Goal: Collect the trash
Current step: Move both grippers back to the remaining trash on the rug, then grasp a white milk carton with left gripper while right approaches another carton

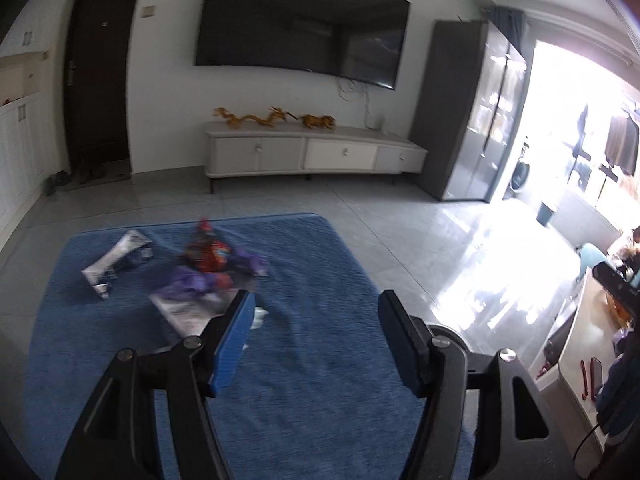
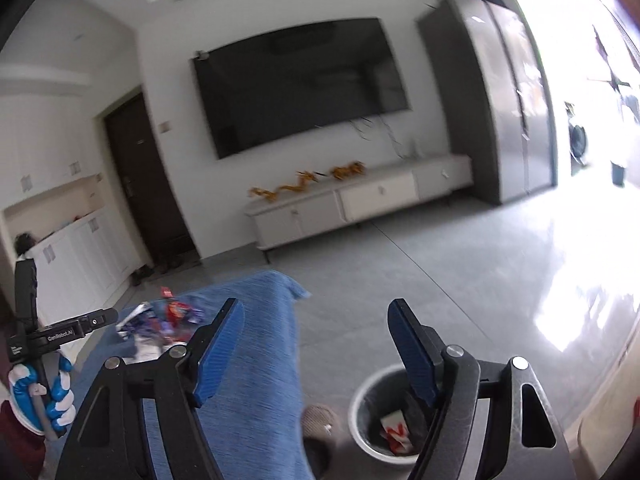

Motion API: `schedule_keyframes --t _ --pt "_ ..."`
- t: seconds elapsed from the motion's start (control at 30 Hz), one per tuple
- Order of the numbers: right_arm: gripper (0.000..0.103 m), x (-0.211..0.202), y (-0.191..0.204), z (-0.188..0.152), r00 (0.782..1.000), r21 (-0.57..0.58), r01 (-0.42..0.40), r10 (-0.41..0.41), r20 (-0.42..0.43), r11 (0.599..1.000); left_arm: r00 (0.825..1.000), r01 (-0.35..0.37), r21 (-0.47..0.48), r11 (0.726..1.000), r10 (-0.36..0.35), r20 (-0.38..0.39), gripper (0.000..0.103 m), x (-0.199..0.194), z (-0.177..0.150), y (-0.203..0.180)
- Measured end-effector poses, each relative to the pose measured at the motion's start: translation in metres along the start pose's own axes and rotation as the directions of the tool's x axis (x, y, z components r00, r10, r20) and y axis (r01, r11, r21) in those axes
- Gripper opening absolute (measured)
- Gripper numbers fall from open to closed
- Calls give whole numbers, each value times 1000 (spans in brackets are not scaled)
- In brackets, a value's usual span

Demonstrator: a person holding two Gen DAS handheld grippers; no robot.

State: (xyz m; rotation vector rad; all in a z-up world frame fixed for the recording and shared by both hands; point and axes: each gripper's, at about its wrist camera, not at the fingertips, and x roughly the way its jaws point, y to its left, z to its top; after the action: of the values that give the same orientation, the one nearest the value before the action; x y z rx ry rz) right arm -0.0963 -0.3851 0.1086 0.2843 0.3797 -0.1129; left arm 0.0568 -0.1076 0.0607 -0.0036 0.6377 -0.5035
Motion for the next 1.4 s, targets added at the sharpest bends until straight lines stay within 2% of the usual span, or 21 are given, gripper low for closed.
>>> schedule_keyframes --t 0.17,0.37,0.43,0.53,0.63,0.77,0.83,0.87,0.97,1.17,1.4 --pt "75 18 60 17 996 -99 -93 92 -8 991 995 -91 -44 995 93 33 68 -23 -8 77" --pt "75 69 113 14 980 -158 -191 181 -78 969 982 -187 -118 975 189 11 69 -24 -21 165" --pt "75 91 131 8 970 -167 -229 210 -122 959 977 -210 -119 970 213 11 69 -19 -24 187" --pt "75 128 156 -5 943 -171 -298 261 -208 939 975 -224 -98 970 224 -15 69 -2 -23 216" --pt "75 170 187 -23 908 -193 -356 289 -303 915 968 -248 -38 968 246 -45 72 24 -15 232" --pt "75 228 231 -54 832 -211 -460 335 -442 863 968 -237 37 971 239 -82 73 64 0 246" --pt "75 243 245 -68 801 -215 -496 348 -488 841 967 -229 72 971 236 -97 73 83 7 252" --pt "75 259 256 -77 776 -211 -521 356 -521 827 967 -221 87 971 230 -109 73 92 10 252" --pt "75 291 276 -95 728 -191 -554 359 -584 811 962 -207 116 971 224 -156 73 127 16 263" --pt "75 335 289 -117 655 -159 -581 343 -673 798 942 -210 151 966 241 -232 73 181 23 280" --pt "75 358 298 -133 601 -137 -595 325 -730 792 923 -206 122 971 234 -305 72 220 20 299"
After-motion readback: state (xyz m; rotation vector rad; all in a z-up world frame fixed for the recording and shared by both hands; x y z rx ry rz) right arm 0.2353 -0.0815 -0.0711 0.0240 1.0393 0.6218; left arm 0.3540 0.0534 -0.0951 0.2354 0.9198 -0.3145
